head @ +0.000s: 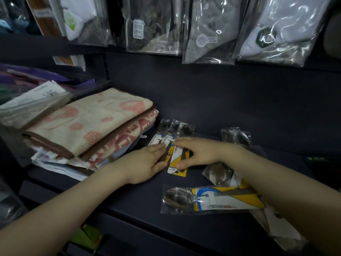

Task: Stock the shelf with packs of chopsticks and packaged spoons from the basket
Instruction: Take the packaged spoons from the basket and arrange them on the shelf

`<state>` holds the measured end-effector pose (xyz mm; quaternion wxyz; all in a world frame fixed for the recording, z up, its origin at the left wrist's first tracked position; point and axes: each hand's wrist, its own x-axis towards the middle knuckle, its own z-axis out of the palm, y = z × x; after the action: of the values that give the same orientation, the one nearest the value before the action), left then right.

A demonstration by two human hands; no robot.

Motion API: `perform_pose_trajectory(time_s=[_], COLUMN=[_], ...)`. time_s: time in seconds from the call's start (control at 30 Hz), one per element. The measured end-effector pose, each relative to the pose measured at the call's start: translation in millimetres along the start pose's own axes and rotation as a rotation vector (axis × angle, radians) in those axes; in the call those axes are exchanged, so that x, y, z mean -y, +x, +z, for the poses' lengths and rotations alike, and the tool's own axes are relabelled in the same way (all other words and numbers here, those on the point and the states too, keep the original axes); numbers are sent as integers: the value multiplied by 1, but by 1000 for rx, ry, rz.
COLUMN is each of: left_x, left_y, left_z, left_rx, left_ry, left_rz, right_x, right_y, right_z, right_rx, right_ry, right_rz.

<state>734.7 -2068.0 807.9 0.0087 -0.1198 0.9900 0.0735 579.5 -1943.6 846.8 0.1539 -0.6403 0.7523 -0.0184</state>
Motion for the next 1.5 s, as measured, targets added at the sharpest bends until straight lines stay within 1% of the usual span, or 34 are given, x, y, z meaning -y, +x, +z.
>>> perform_pose_trajectory(time_s=[0.07,0.17,0.27,0.47,0.53,0.57,0.6,0.63,0.67,0.7,0.73,0.77,0.8,0.83,0.93,1.0,1.03,1.07,1.1,1.2,1.27,1.33,1.4,1.5], left_x=[2,4,4,3,5,6,8,9,10,11,10,9,6,4,-6,-10,-12,-12,-12,-14,-15,-18,-20,-21], left_y=[-2,-3,-3,-7,-6,-5,-5,-5,-5,-5,-5,-6,-8,-11,-25,-37,-42,-47,-51,-58,-58,-58,-58,-64], left_z=[-2,-3,-4,-5,-5,-4,-3,-2,-1,0,-1,-2,-4,-7,-13,-14,-14,-14,-14,-15,-13,-11,-8,-4], left_rx=[78,109,79,5,-6,-11,-13,-12,-20,-52,-108,-180,-246,-306,-431,-481,-505,-523,-539,-574,-576,-529,-495,-517], left_ry=[-46,-59,-78,-136,-120,-115,-108,-99,-87,-79,-85,-111,-158,-210,-345,-401,-414,-426,-448,-658,-810,-903,-915,-910], left_rz=[-12,0,25,74,68,72,80,89,94,106,128,160,190,226,341,368,365,350,328,252,211,193,209,198], right_x=[3,5,9,16,26,31,37,42,47,52,54,55,55,56,59,60,60,59,59,61,68,78,88,100], right_y=[-3,1,8,17,10,2,-7,-18,-29,-40,-47,-51,-51,-50,-46,-42,-42,-42,-43,-45,-42,-34,-25,-13], right_z=[3,5,9,21,19,16,11,5,0,-2,-1,2,7,11,16,15,12,6,-2,-29,-37,-36,-33,-29], right_rx=[62,42,8,-39,-123,-192,-246,-256,-209,-121,-30,36,65,61,66,108,94,33,-82,-543,-765,-892,-980,-1106], right_ry=[0,-72,-154,-249,-313,-288,-203,-69,41,82,40,-61,-152,-186,-46,0,41,91,141,292,355,427,553,681], right_rz=[57,86,129,274,219,155,68,-30,-112,-146,-135,-103,-73,-51,-26,-20,-35,-55,-74,-86,-122,-163,-185,-139])
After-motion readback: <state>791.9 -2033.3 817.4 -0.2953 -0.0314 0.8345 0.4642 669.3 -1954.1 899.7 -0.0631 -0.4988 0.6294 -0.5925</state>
